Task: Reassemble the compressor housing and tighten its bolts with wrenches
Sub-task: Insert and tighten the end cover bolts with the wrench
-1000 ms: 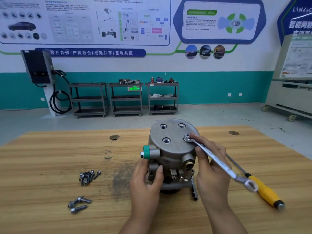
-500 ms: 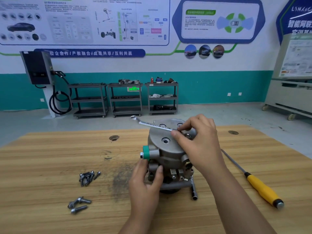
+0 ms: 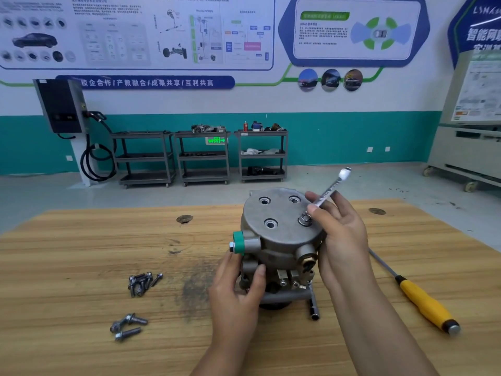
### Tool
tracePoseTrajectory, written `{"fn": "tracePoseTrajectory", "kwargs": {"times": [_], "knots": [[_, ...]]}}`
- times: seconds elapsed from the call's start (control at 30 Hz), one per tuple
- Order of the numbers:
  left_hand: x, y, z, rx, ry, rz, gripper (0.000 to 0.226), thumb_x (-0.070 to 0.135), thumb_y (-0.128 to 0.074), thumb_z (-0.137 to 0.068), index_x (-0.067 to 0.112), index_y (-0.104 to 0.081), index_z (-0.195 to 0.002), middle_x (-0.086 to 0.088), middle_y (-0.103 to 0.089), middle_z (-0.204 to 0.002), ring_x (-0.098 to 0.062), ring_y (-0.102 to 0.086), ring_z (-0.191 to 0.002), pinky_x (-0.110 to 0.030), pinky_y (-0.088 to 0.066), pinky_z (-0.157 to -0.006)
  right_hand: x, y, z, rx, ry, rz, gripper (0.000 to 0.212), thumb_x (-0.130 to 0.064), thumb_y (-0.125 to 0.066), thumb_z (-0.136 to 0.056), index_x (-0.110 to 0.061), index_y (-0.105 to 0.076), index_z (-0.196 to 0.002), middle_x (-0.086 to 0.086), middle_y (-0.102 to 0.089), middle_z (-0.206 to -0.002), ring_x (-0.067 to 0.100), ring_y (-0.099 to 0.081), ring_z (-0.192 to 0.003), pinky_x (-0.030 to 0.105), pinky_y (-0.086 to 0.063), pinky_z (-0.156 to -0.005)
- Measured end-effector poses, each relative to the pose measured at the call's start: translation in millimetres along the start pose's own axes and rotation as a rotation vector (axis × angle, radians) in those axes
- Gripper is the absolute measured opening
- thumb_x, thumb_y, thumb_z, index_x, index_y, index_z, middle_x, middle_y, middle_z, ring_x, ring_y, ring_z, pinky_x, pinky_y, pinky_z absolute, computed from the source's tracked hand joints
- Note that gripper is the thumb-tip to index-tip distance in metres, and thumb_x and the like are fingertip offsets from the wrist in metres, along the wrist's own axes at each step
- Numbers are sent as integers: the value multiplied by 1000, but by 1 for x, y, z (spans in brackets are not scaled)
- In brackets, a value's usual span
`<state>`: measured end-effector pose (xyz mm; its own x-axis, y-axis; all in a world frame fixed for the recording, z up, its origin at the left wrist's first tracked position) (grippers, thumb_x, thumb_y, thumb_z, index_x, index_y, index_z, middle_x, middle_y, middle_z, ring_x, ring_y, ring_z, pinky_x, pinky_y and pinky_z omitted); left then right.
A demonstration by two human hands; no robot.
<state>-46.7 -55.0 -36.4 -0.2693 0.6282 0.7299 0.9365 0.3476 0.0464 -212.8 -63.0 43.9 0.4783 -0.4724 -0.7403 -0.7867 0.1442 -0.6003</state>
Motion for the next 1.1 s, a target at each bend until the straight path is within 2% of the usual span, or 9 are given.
{"fn": "tracePoseTrajectory", "kwargs": {"times": [0.1,0.2,0.3,0.47,0.57,0.67,0.77,0.93,1.1], "knots": [[2,0,0,3,-3,-8,27,48,-55,-77,43,-57,-103,4,-66,-104,-13,-60,-103,-28,-48,-88,2,2,10,58,3,-85,37,8,-56,-86,-16,-55,-113,-7,-72,-77,5,-68,-77,16,-54,-66],[3,1,-1,11,-4,-18,28,48,-54,-77,40,-58,-103,3,-65,-99,-10,-60,-98,-22,-47,-84,1,5,22,44,88,-97,19,-4,-61,-82,-17,-60,-95,-7,-71,-78,4,-67,-77,16,-53,-67],[2,1,-1,11,17,-6,35,46,-54,-76,24,-65,-101,2,-65,-95,-13,-61,-94,-27,-48,-82,-1,7,34,3,209,-27,8,-20,-58,-79,-18,-62,-85,-8,-71,-83,2,-66,-82,12,-50,-71],[-1,1,1,18,52,-21,37,32,-61,-78,6,-67,-103,-9,-67,-97,-27,-63,-98,-42,-49,-86,-5,16,49,8,476,510,13,-30,-57,-91,-34,-67,-98,-7,-66,-106,6,-59,-105,13,-44,-86],[2,2,1,16,52,-19,37,40,-59,-77,13,-67,-102,-3,-66,-95,-22,-62,-96,-32,-49,-84,-14,10,56,-76,797,780,25,-22,-53,-90,-13,-66,-110,-5,-65,-107,10,-55,-102,17,-42,-87],[0,2,1,15,49,-20,37,37,-61,-77,10,-67,-101,-3,-66,-93,-23,-63,-93,-28,-48,-81,-22,5,57,-158,977,942,25,-9,-60,-86,-1,-66,-108,3,-64,-101,16,-55,-93,24,-47,-81],[-3,2,1,17,52,-22,31,29,-61,-77,10,-68,-100,-5,-67,-94,-23,-63,-93,-33,-49,-81,-31,-2,48,-252,1004,1026,21,-8,-62,-83,-1,-70,-101,5,-65,-88,12,-54,-84,18,-42,-80],[3,2,0,45,31,55,18,37,-58,-73,36,-62,-90,11,-66,-87,3,-60,-85,-8,-43,-71,-41,-22,33,-433,992,1127,25,-23,-60,-82,-3,-73,-92,4,-56,-74,12,-45,-76,12,-34,-73],[6,4,0,52,-29,-25,20,42,-57,-77,41,-58,-97,12,-64,-94,7,-57,-91,-4,-40,-76,-38,-35,19,-435,817,1169,10,-22,-72,-74,-12,-71,-78,-7,-49,-75,14,-42,-81,33,-38,-72]]}}
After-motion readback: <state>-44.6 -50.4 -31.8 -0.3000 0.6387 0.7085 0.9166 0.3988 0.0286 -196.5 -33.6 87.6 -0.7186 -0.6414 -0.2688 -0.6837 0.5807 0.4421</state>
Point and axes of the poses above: each hand's wrist, its own z-axis away from the middle knuckle, its own y-axis out of the back of the hand, x = y × z, the point moved 5 cm from there along -z, towards the middle knuckle
